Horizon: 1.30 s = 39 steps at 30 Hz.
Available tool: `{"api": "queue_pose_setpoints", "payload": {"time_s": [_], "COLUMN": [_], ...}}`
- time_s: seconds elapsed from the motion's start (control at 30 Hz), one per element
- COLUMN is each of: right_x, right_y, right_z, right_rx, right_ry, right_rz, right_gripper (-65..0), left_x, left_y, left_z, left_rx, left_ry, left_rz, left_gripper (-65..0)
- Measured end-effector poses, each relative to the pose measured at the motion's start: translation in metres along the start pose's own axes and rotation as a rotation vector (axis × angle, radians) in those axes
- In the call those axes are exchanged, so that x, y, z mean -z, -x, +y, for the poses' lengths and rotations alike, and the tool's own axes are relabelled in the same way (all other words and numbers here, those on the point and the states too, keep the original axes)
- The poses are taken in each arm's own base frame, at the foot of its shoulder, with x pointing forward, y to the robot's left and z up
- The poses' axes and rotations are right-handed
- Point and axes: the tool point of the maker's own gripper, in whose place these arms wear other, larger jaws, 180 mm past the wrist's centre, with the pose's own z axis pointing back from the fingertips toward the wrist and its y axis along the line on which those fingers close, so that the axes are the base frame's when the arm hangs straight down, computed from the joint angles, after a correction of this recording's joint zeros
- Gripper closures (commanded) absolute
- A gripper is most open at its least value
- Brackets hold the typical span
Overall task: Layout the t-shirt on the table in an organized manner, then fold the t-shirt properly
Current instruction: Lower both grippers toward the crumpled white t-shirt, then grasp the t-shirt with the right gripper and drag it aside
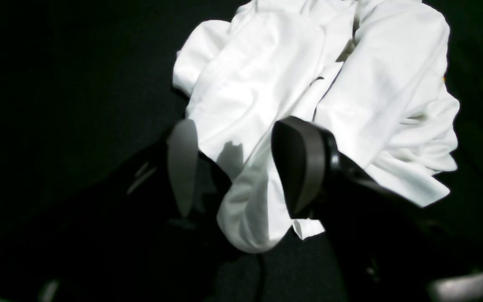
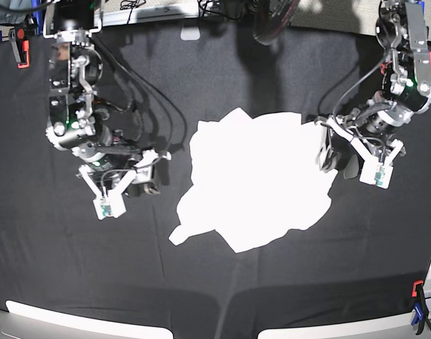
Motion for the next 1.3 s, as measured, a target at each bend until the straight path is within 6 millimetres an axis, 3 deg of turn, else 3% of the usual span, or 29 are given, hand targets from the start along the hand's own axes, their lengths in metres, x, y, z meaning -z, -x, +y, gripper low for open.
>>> {"api": "queue_pose_setpoints", "payload": {"time_s": [0.6,0.93,1.03,1.1,1.3], "right_x": [-0.001,0.0,-0.001,-0.001,-0.001], "right_y": [0.014,0.003,-0.013,-0.021,-0.022], "right_z": [-0.001,-0.001,-0.001,-0.001,-0.001], "right_rx": [-0.004,-0.004,-0.003,-0.003,-0.003], "right_ry": [0.003,0.003,0.003,0.003,0.003], "right_rz": [0.081,0.023,-0.067,-0.112,-0.115], "right_gripper": [-25.0,-25.0,-25.0,-25.0,-25.0], "left_x": [0.0,0.0,0.0,0.0,0.001], "left_y": [0.001,0.004,0.004,-0.001,-0.013], "left_z": [0.0,0.0,0.0,0.0,0.001], "left_rx": [0.0,0.0,0.0,0.001,0.003], "left_ry": [0.0,0.0,0.0,0.0,-0.001], "left_rz": [0.007,0.022,0.022,-0.007,-0.06], "left_gripper": [-30.5,-30.5,-30.5,-30.5,-30.5]}}
